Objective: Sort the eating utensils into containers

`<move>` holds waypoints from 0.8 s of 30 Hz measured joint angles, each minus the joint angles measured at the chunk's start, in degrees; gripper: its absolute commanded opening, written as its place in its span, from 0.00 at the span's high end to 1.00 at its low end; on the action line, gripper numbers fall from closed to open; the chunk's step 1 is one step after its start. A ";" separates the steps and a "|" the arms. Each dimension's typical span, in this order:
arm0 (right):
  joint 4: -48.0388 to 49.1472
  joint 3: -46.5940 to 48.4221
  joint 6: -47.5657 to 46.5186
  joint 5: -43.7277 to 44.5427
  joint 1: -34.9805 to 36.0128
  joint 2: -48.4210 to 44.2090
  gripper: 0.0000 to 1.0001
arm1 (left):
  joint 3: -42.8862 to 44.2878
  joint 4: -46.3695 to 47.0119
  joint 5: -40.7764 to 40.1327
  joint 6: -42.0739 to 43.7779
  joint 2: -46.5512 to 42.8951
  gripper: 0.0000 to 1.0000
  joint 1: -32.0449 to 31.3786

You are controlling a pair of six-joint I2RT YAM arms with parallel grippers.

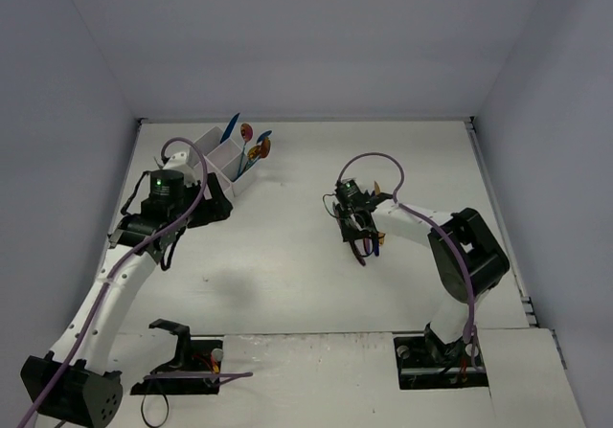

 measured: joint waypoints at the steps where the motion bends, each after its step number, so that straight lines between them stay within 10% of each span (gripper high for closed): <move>1: 0.25 -0.11 0.22 -0.38 0.03 0.00 1.00 | 0.10 0.03 0.55 -0.33 0.49 0.25 -0.36; 24: 3.90 4.63 -3.89 -9.81 16.66 -14.95 1.00 | 0.36 9.66 4.90 -11.53 6.79 0.25 -12.27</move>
